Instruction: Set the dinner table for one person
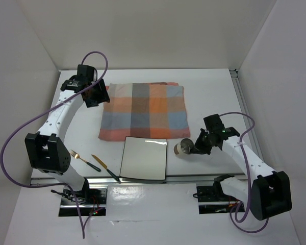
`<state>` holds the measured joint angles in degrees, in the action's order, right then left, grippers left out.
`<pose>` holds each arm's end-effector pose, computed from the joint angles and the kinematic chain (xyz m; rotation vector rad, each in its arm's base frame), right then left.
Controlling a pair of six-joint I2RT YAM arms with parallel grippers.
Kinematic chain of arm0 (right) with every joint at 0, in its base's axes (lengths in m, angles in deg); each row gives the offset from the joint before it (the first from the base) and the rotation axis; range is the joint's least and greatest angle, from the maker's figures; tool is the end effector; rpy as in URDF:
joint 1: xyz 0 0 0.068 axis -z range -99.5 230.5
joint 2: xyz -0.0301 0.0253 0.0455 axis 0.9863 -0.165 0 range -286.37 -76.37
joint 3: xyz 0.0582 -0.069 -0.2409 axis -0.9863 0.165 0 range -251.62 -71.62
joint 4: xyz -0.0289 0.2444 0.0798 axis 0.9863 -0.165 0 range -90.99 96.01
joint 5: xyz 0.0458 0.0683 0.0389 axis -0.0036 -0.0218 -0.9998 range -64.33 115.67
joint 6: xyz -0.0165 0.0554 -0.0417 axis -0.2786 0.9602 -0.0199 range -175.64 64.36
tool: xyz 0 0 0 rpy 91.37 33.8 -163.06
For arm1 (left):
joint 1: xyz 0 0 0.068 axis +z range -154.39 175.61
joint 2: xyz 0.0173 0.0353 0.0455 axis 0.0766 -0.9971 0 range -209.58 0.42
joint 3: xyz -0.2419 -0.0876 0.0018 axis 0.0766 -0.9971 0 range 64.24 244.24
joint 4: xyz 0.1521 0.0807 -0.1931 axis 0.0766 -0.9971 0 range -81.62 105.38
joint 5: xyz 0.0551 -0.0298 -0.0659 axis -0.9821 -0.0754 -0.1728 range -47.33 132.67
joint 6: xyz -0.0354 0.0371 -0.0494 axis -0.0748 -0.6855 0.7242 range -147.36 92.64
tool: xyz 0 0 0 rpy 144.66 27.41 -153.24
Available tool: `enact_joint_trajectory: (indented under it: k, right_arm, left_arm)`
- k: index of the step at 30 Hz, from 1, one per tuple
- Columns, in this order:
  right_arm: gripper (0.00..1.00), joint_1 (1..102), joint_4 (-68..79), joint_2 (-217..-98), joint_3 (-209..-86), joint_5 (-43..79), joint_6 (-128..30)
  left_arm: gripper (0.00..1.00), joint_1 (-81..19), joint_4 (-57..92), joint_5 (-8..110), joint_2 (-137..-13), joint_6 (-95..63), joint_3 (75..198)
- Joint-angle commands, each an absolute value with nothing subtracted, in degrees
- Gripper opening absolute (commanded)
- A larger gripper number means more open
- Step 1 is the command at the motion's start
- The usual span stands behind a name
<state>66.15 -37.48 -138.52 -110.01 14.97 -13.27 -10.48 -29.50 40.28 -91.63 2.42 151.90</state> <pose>0.1919 0.0604 0.1686 0.6350 2.7656 0.5049 0.3594 -0.0359 0.3021 -0.5201 2.3873 -0.2306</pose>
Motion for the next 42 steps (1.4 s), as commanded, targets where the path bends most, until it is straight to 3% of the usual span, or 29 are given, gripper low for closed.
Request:
enact_joint_trajectory:
  k: [1, 5, 8, 11, 18, 26, 29, 33, 42]
  right_arm:
    - [0.0, 65.12, -36.61, -137.89, -112.65, 18.1, -12.14]
    - [0.0, 65.12, -40.31, -134.99, -122.05, 27.05, -14.94]
    - [0.0, 65.12, -39.7, -139.62, -131.62, 30.06, -19.77]
    - [0.0, 65.12, -36.38, -151.83, -142.35, 30.86, -24.34]
    - [0.0, 65.65, -31.52, -184.06, -172.54, 29.36, -31.2]
    - [0.0, 66.26, -33.62, -203.7, -192.96, 29.63, -31.21]
    - [0.0, 66.26, -35.12, -208.02, -196.07, 30.24, -30.59]
    - [0.0, 66.26, -34.42, -209.43, -196.6, 30.86, -30.59]
    - [0.0, 66.79, -32.58, -207.06, -190.71, 33.76, -29.46]
  left_arm:
    - [0.72, -10.28, -28.3, 42.14, -90.8, 1.03, 152.93]
    - [0.72, -10.28, -28.3, 42.85, -90.81, 1.03, 152.93]
    - [0.72, -10.28, -27.69, 43.38, -90.28, 1.03, 152.93]
    - [0.72, -10.28, -27.69, 45.3, -90.28, 1.03, 153.45]
    - [0.83, -11.33, -27.16, 49.87, -87.64, -0.73, 152.41]
    - [0.88, -11.86, -27.86, 51.02, -84.13, -1.26, 150.11]
    - [0.89, -11.86, -27.86, 51.89, -83.52, -1.87, 148.8]
    - [0.98, -11.86, -27.86, 52.52, -82.29, -2.39, 146.78]
    - [1.0, -11.86, -27.25, 51.46, -79.64, -2.49, 143.62]
